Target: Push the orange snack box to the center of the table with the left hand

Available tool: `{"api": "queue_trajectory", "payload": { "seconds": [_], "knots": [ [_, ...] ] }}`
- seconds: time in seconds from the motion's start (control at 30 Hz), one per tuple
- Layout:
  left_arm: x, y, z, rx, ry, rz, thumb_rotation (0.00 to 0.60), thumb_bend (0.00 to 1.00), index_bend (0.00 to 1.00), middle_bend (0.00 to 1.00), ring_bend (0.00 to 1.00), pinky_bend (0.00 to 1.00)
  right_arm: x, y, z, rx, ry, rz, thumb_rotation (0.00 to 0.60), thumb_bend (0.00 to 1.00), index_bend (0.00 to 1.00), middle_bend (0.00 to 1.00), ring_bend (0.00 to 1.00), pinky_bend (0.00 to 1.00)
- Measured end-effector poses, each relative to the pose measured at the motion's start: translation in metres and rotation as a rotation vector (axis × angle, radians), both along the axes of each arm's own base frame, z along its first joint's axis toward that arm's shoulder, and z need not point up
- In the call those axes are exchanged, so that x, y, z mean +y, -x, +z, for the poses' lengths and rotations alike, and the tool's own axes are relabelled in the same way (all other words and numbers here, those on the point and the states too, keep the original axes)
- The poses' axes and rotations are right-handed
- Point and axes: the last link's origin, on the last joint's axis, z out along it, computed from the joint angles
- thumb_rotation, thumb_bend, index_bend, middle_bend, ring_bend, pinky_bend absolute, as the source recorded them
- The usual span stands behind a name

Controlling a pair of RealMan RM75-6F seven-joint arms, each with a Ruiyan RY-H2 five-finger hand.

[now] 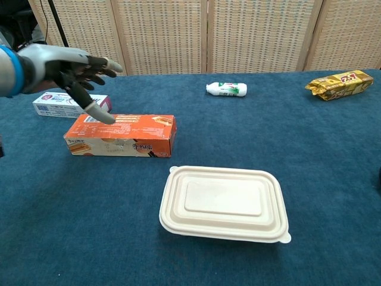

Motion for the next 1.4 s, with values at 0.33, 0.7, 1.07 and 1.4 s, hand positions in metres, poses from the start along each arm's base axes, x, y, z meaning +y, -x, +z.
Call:
{"api": "queue_trajectory", "payload": {
  "seconds": [0.33, 0.7, 1.07, 1.4],
  "knots": [
    [-0.020, 0.037, 0.064, -0.269, 0.087, 0.333, 0.600, 0.10, 0.00, 0.00, 0.00, 0.00, 0.002, -0.003, -0.001, 0.001, -0.001, 0.014, 0.600, 0.05, 0.02, 0.00, 0.00, 0.00],
    [-0.019, 0.089, 0.080, -0.299, 0.101, 0.462, 0.600, 0.10, 0.00, 0.00, 0.00, 0.00, 0.002, -0.004, -0.003, 0.009, -0.009, 0.015, 0.600, 0.05, 0.02, 0.00, 0.00, 0.00],
    [-0.004, 0.140, 0.085, -0.273, 0.063, 0.540, 0.600, 0.10, 0.00, 0.00, 0.00, 0.00, 0.003, -0.005, -0.006, 0.017, -0.015, 0.018, 0.600, 0.05, 0.02, 0.00, 0.00, 0.00],
    [0.014, 0.161, 0.056, -0.326, 0.104, 0.590, 0.600, 0.10, 0.00, 0.00, 0.00, 0.00, 0.003, -0.005, -0.006, 0.019, -0.013, 0.017, 0.600, 0.05, 0.02, 0.00, 0.00, 0.00]
  ]
}}
